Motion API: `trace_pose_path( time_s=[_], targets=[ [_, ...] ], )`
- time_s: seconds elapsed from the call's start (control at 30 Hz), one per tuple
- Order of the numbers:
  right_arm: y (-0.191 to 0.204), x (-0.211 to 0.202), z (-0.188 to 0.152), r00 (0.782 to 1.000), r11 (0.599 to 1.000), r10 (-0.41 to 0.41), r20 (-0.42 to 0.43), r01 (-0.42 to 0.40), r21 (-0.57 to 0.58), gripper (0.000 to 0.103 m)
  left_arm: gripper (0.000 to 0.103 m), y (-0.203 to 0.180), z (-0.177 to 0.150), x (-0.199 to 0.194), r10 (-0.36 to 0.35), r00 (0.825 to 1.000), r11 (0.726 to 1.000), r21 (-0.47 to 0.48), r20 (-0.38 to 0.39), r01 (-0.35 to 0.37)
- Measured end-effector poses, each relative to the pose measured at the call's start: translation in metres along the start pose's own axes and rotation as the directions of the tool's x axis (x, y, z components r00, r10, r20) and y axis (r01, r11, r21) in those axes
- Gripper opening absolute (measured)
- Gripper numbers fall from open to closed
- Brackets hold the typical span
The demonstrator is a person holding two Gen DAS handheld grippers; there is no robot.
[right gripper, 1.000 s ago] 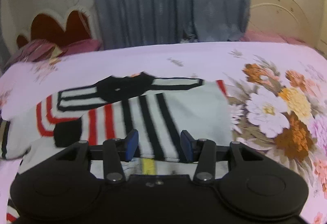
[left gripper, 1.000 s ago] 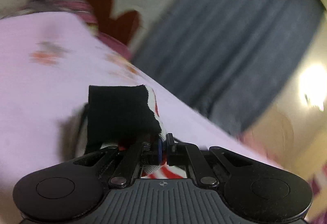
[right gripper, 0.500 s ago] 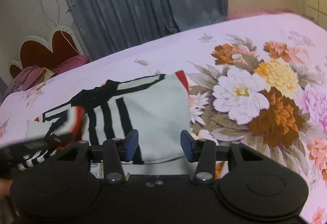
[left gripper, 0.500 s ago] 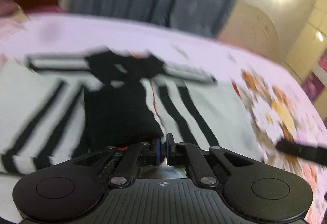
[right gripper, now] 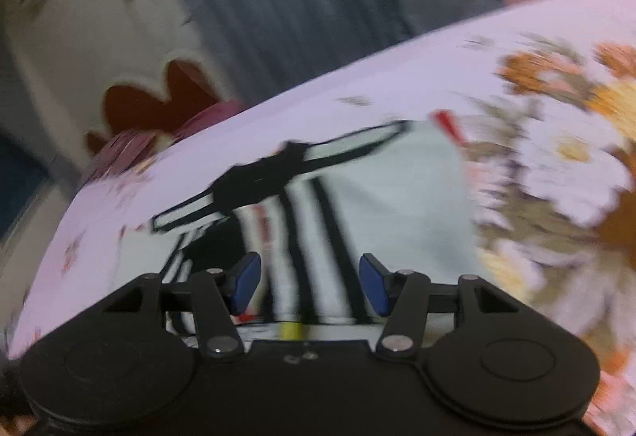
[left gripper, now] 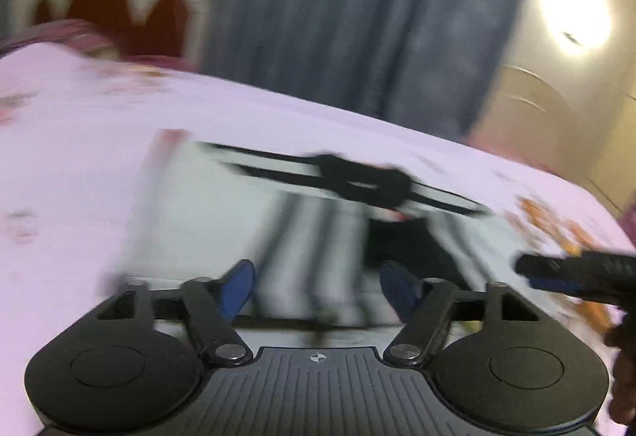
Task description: Fold small clothes
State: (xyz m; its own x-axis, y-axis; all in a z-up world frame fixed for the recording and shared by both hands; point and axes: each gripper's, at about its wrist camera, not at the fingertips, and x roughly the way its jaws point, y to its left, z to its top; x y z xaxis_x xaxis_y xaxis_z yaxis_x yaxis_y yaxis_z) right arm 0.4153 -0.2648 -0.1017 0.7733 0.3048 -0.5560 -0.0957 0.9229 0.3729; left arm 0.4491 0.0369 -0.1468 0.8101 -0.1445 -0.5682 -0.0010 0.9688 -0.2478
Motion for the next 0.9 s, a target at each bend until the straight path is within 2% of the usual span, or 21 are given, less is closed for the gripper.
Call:
trace_pose_path(
  time_s=[0.03, 0.1, 0.23, 0.3, 0.37, 0.43, 0.47, 0.5, 0.53, 0.57, 0.6, 0.63, 0.67, 0.73, 0.77, 0.8, 0.83, 0.87, 0.9],
  targets=[
    [0.012, 0.008, -0.001, 1.0, 0.998, 0.004, -0.012, -0.004, -0.063, 0.054, 0.053, 0.014, 0.001, -0.001, 0.028, 1.0, 0.999, -0.023, -0.011, -0.028],
    [0.042, 0.021, -0.007, 1.0, 0.973, -0.013, -0.021, 0.007, -0.231, 0.053, 0.053, 0.033, 0.002, 0.005, 0.051, 0.998, 0.998, -0.044, -0.033, -0.053],
    [0.089, 0.047, -0.022, 0.997, 0.863, -0.07, -0.022, 0.05, -0.502, 0.05, 0.052, 0.04, -0.005, 0.015, 0.057, 0.995, 0.998, -0.009, -0.081, -0.058],
    [0.107, 0.062, -0.03, 0.993, 0.796, -0.111, -0.03, 0.071, -0.601, 0.05, 0.052, 0.034, -0.009, 0.026, 0.075, 0.99, 0.997, 0.02, -0.118, -0.073],
    [0.116, 0.077, -0.037, 0.985, 0.74, -0.166, -0.038, 0.099, -0.665, 0.052, 0.052, 0.036, -0.012, 0.033, 0.077, 0.988, 0.997, 0.011, -0.134, -0.076],
    [0.12, 0.083, -0.04, 0.984, 0.716, -0.178, -0.033, 0.107, -0.69, 0.052, 0.052, 0.04, -0.012, 0.034, 0.074, 0.988, 0.997, 0.008, -0.137, -0.073],
    [0.119, 0.084, -0.039, 0.983, 0.726, -0.181, -0.034, 0.11, -0.679, 0.05, 0.052, 0.041, -0.011, 0.034, 0.069, 0.988, 0.998, 0.004, -0.139, -0.069],
    [0.114, 0.084, -0.035, 0.983, 0.755, -0.182, -0.037, 0.116, -0.645, 0.033, 0.052, 0.041, -0.01, 0.034, 0.065, 0.988, 0.998, 0.005, -0.139, -0.065],
    [0.107, 0.079, -0.028, 0.982, 0.804, -0.189, -0.011, 0.149, -0.576, 0.017, 0.052, 0.042, -0.009, 0.034, 0.063, 0.988, 0.998, 0.007, -0.138, -0.063],
    [0.098, 0.07, -0.021, 0.978, 0.844, -0.202, 0.045, 0.198, -0.499, 0.012, 0.052, 0.044, -0.008, 0.034, 0.057, 0.989, 0.998, 0.008, -0.139, -0.056],
    [0.084, 0.055, -0.012, 0.97, 0.895, -0.217, 0.106, 0.241, -0.376, 0.012, 0.052, 0.045, -0.008, 0.034, 0.049, 0.989, 0.999, 0.012, -0.14, -0.048],
    [0.065, 0.045, -0.006, 0.966, 0.936, -0.232, 0.112, 0.253, -0.245, 0.012, 0.052, 0.046, -0.008, 0.034, 0.042, 0.989, 0.999, 0.016, -0.14, -0.041],
    [0.047, 0.039, -0.003, 0.967, 0.96, -0.237, 0.089, 0.247, -0.13, 0.01, 0.052, 0.046, -0.008, 0.034, 0.043, 0.989, 0.999, 0.022, -0.142, -0.04],
    [0.02, 0.035, -0.005, 0.971, 0.972, -0.236, 0.033, 0.236, 0.001, 0.007, 0.052, 0.045, -0.008, 0.034, 0.042, 0.988, 0.999, 0.037, -0.147, -0.037],
    [0.009, 0.033, -0.007, 0.978, 0.977, -0.209, 0.013, 0.209, 0.053, 0.013, 0.052, 0.044, -0.007, 0.034, 0.042, 0.988, 0.998, 0.045, -0.152, -0.036],
    [-0.002, 0.031, -0.009, 0.987, 0.98, -0.16, 0.003, 0.158, 0.119, 0.031, 0.052, 0.042, -0.006, 0.033, 0.038, 0.988, 0.998, 0.051, -0.152, -0.031],
    [-0.012, 0.029, -0.011, 0.994, 0.976, -0.112, 0.002, 0.11, 0.189, 0.045, 0.052, 0.041, -0.004, 0.032, 0.036, 0.988, 0.998, 0.059, -0.148, -0.028],
    [-0.018, 0.026, -0.012, 0.995, 0.967, -0.096, 0.014, 0.09, 0.237, 0.064, 0.052, 0.039, -0.003, 0.031, 0.035, 0.989, 0.997, 0.067, -0.141, -0.026],
    [-0.021, 0.023, -0.013, 0.994, 0.963, -0.106, 0.037, 0.094, 0.254, 0.066, 0.052, 0.038, -0.002, 0.03, 0.03, 0.991, 0.997, 0.072, -0.134, -0.02]
  ],
)
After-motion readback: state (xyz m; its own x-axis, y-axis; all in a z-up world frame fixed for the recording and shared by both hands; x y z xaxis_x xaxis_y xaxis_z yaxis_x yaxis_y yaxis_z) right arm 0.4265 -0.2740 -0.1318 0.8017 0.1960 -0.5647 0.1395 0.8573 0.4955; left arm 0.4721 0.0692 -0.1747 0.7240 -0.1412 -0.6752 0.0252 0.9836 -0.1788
